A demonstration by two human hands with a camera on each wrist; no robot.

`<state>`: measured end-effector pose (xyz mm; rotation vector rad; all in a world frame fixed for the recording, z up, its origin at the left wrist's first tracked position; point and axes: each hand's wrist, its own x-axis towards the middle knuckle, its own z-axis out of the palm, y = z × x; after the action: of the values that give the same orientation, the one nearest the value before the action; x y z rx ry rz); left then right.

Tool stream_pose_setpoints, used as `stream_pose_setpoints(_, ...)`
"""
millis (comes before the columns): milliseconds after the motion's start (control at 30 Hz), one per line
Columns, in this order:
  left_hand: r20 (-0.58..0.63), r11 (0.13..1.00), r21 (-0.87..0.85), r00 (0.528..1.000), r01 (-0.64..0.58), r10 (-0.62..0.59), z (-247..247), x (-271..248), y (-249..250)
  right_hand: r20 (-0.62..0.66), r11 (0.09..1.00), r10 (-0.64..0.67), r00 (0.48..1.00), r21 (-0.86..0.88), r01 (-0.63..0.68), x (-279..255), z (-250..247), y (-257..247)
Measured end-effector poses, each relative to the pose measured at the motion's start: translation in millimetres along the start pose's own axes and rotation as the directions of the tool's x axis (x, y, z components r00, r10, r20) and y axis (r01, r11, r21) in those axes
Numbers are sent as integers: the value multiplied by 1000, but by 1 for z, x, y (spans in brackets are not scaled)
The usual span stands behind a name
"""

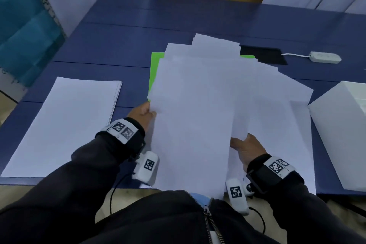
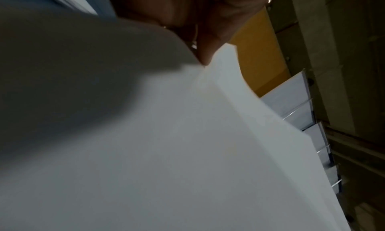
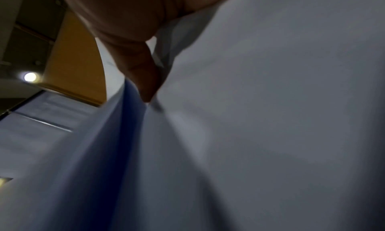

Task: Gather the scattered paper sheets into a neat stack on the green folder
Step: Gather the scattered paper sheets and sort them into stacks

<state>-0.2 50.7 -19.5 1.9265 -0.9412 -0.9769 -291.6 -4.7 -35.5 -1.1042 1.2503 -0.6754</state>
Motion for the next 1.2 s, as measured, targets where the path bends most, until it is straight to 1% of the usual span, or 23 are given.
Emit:
stream_pose_setpoints(67,39,999,44,999,31,-33,7,1,2,3,1000,-20,1000,-4,20,0,5,0)
stream_pose_setpoints(133,70,999,-26,997,22,-20,11,7,-2,1,1000,-22,1000,7,22,-1,8,-1)
stream_pose_setpoints(233,84,987,-158,996,31,-18,17,21,-16,0,998,11,1000,55,-11,0,11,-6)
stream_pose_setpoints(267,80,982,-188,997,31,-16,17,22,-14,-9,995,36,999,92,-35,1,13,-8)
stream_pose_setpoints(300,65,978,-210,998,18,-4,16,18,-6,-44,990,65,997,128,-59,3,13,-9)
stream_pose_setpoints(333,46,975,-222,999,6,4,16,16,-1,-66,977,90,994,201,-75,1,14,-13)
stream_pose_setpoints(400,-4,964,-263,999,-35,35,14,8,12,-51,907,91,995,416,-61,1,16,-20)
stream_pose_setpoints(433,-30,958,-280,998,-55,49,13,3,19,-49,893,72,996,448,-42,1,17,-23)
stream_pose_setpoints(500,-65,951,-293,994,-104,88,13,-5,31,-37,905,-27,999,424,40,-2,22,-34)
stream_pose_setpoints(567,-93,941,-302,987,-153,131,12,-10,40,-96,942,-129,987,298,152,0,22,-42)
stream_pose_setpoints(600,-105,932,-321,984,-170,144,11,-11,45,-116,948,-159,980,259,184,1,21,-45)
stream_pose_setpoints(700,-154,890,-388,969,-240,194,9,-13,55,-66,939,-246,967,231,254,-3,23,-56)
stream_pose_setpoints(833,-222,818,-474,943,-325,247,9,-12,63,-110,907,-395,912,115,406,-9,22,-70)
stream_pose_setpoints(900,-227,758,-546,934,-357,276,7,-13,65,-102,877,-470,877,63,477,-12,21,-74)
stream_pose_setpoints(933,-204,728,-589,937,-350,285,5,-13,65,-100,871,-484,869,47,490,-12,21,-75)
stream_pose_setpoints(1000,-140,686,-656,944,-313,297,2,-12,62,-97,875,-474,875,55,480,-14,23,-75)
stream_pose_setpoints(1100,-72,690,-672,952,-267,298,6,-12,56,-116,882,-452,885,89,462,-13,25,-70)
stream_pose_setpoints(1200,-52,691,-689,966,-219,254,15,-13,54,-159,890,-423,892,113,442,-10,28,-66)
